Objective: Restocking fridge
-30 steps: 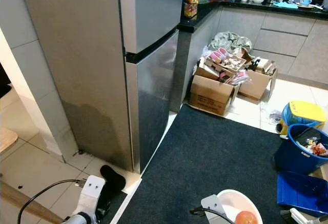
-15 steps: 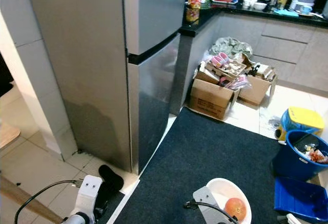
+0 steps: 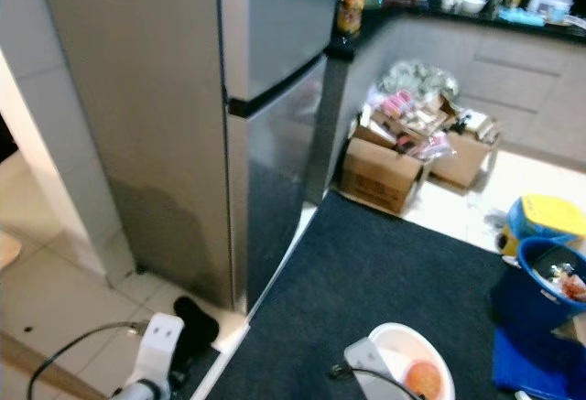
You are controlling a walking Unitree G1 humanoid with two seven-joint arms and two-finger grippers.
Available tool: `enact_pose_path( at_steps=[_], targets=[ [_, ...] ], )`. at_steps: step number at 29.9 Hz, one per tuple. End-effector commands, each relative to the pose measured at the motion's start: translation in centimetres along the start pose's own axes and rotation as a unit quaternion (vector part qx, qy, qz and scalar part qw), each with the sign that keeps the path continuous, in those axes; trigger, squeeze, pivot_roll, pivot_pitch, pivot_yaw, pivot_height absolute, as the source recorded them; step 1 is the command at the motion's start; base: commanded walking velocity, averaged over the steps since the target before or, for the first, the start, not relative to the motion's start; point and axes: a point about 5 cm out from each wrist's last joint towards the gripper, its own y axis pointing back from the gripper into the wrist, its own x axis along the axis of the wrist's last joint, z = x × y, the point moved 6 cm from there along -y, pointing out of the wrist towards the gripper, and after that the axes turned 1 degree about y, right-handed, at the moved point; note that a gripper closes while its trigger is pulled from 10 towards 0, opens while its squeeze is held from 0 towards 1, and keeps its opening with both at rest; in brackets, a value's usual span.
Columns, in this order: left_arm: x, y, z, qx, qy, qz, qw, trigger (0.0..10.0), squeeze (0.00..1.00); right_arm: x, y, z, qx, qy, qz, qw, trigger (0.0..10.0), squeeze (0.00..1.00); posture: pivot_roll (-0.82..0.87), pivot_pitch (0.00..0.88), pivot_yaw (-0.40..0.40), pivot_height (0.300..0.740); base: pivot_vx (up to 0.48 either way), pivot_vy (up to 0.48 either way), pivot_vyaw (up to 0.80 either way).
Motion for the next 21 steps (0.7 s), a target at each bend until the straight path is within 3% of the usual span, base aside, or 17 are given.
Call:
enact_pose_path(
  at_steps=[1, 21],
  targets=[
    [-0.75, 0.19, -0.52, 0.003, -0.006, -0.014, 1.0, 10.0, 0.0, 1.1, -0.09, -0.59, 0.002, -0.007, 0.02, 1.0, 10.0, 0.0, -0.05, 0.0, -0.036, 0.74, 0.371, 0.0, 0.0],
    [-0.41, 0.03, -0.22, -0.003, -0.012, -0.013, 1.0, 10.0, 0.0, 0.67, -0.04, -0.46, -0.004, -0.012, 0.015, 1.0, 10.0, 0.0, -0.05, 0.0, -0.032, 0.74, 0.347, 0.0, 0.0]
  ],
)
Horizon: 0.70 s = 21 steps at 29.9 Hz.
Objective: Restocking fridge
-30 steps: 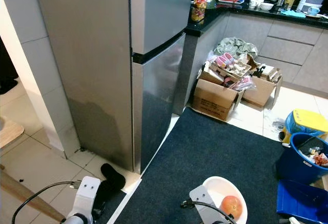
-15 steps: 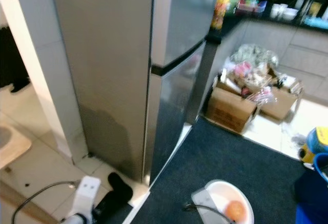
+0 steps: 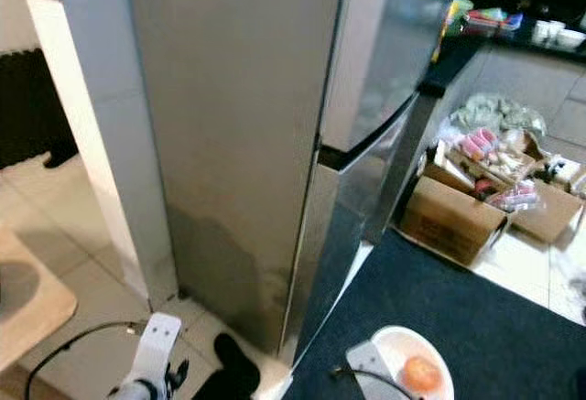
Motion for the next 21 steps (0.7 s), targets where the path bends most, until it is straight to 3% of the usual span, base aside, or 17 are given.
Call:
enact_pose_path(
  at_steps=[1, 13, 21],
  targets=[
    [0.01, -0.05, 0.36, -0.005, 0.001, -0.001, 1.0, 10.0, 0.0, 0.25, 0.01, 1.36, -0.017, -0.001, 0.005, 1.0, 10.0, 0.0, -0.05, 0.0, -0.032, 0.74, 0.0, 0.0, 0.0],
    [0.45, -0.09, 0.48, -0.011, -0.002, 0.009, 1.0, 10.0, 0.0, 0.32, -0.01, 1.43, -0.018, 0.0, 0.004, 1.0, 10.0, 0.0, -0.05, 0.0, -0.03, 0.74, 0.0, 0.0, 0.0],
    [0.29, -0.07, 0.63, -0.014, 0.008, 0.007, 1.0, 10.0, 0.0, 0.29, 0.0, 1.63, -0.019, 0.003, 0.004, 1.0, 10.0, 0.0, -0.05, 0.0, -0.03, 0.74, 0.0, -0.394, 0.0]
  ],
)
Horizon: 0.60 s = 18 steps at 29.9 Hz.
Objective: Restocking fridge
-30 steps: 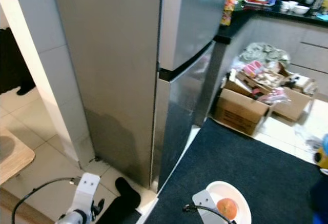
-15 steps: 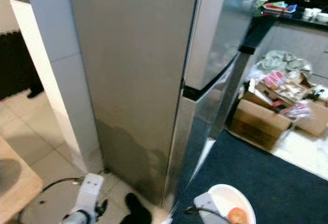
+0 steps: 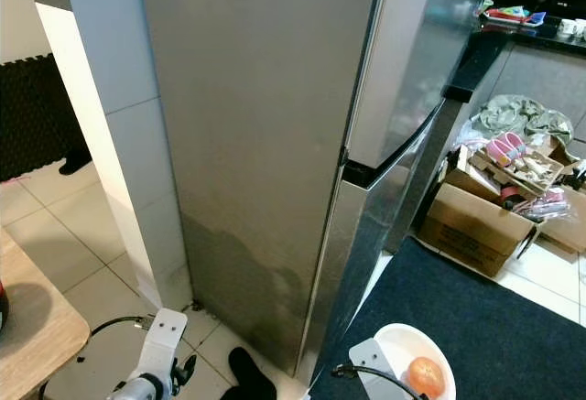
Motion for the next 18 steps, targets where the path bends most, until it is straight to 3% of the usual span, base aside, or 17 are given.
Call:
enact_pose_path(
  at_steps=[1, 6, 11, 14, 18],
  targets=[
    [-0.3, 0.03, 0.22, -0.002, 0.014, -0.004, 1.0, 10.0, 0.0, -0.07, 0.03, 0.56, -0.008, 0.001, 0.001, 1.0, 10.0, 0.0, -0.05, 0.0, -0.03, 0.74, 0.0, -0.48, 0.0],
    [-0.36, 0.03, 0.22, -0.002, 0.021, -0.006, 1.0, 10.0, 0.0, -0.1, 0.04, 0.56, -0.008, 0.003, 0.001, 1.0, 10.0, 0.0, -0.06, 0.007, -0.029, 0.74, 0.0, -0.48, 0.0],
    [-0.31, 0.01, 0.23, -0.002, 0.021, -0.006, 1.0, 10.0, 0.0, -0.12, 0.05, 0.55, -0.007, 0.006, 0.001, 1.0, 10.0, 0.0, -0.06, 0.007, -0.029, 0.74, 0.0, 0.0, 0.0],
    [-0.29, -0.02, 0.24, -0.002, 0.023, -0.007, 1.0, 10.0, 0.0, -0.16, 0.05, 0.54, -0.006, 0.007, 0.001, 1.0, 10.0, 0.0, -0.06, 0.001, -0.029, 0.74, 0.0, -0.48, 0.0],
    [-0.18, -0.05, 0.15, 0.001, 0.021, -0.006, 1.0, 10.0, 0.0, -0.21, 0.07, 0.57, -0.007, 0.009, 0.001, 1.0, 10.0, 0.0, -0.06, 0.0, -0.03, 0.74, 0.0, 0.0, 0.0]
  ],
)
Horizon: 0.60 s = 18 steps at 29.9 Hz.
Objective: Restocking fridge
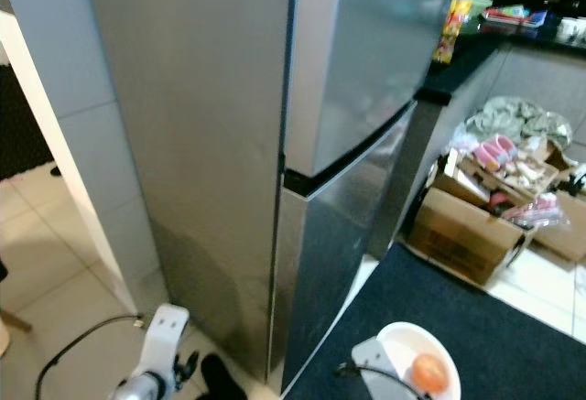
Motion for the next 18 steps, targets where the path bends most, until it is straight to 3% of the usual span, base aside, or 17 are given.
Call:
enact_pose_path(
  at_steps=[1, 18],
  targets=[
    [-0.16, 0.01, -0.08, 0.003, 0.002, -0.004, 1.0, 10.0, 0.0, 0.23, 0.0, 0.37, -0.005, 0.004, 0.005, 1.0, 10.0, 0.0, -0.06, 0.0, -0.03, 0.74, 0.0, 0.0, 0.0],
    [0.19, 0.01, -0.54, 0.011, 0.003, 0.003, 1.0, 10.0, 0.0, 0.65, -0.06, 0.66, -0.006, 0.014, 0.01, 1.0, 10.0, 0.0, -0.06, 0.0, -0.04, 0.74, 0.0, 0.0, 0.0]
  ],
)
